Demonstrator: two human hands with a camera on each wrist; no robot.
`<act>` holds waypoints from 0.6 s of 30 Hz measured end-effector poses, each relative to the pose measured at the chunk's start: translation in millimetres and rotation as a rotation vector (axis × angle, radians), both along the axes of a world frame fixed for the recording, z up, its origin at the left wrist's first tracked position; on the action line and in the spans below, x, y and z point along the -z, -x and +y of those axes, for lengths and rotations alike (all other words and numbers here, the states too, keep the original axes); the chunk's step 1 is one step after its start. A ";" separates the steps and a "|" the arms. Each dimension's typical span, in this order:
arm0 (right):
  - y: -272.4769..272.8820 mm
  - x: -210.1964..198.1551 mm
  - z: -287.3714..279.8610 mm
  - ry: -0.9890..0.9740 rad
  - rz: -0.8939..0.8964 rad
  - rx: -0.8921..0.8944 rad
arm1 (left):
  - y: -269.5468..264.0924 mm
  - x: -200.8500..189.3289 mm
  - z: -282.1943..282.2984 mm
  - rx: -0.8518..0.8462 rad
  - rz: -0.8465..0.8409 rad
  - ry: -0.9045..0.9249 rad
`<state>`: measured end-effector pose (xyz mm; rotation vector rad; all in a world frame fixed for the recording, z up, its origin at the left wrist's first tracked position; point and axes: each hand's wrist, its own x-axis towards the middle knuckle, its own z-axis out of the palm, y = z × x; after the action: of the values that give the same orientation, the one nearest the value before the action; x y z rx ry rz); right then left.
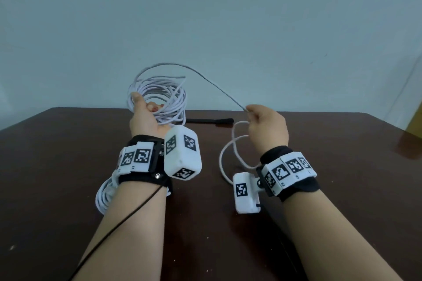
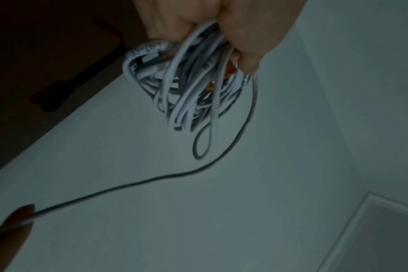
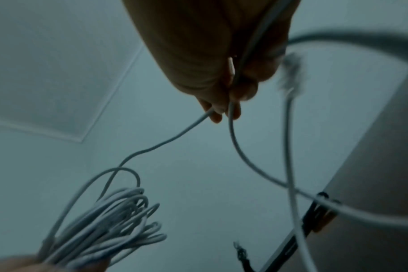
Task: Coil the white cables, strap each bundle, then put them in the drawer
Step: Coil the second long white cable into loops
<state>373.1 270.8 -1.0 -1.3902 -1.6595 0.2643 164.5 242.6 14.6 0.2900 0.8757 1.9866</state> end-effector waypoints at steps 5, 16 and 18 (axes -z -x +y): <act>-3.9 -2.5 -2.0 0.099 -0.451 0.126 | -7.6 0.4 2.9 0.000 0.106 0.073; 12.9 -23.1 -28.5 -0.069 -0.731 -0.158 | -27.3 1.8 8.7 -0.321 0.709 0.059; 13.5 -28.0 -33.3 -0.123 -0.718 -0.186 | -29.0 4.9 11.2 -0.311 0.845 0.062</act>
<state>359.6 237.6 27.0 -1.3143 -2.3470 -0.2679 193.5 253.8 9.8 1.0576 1.5763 2.1149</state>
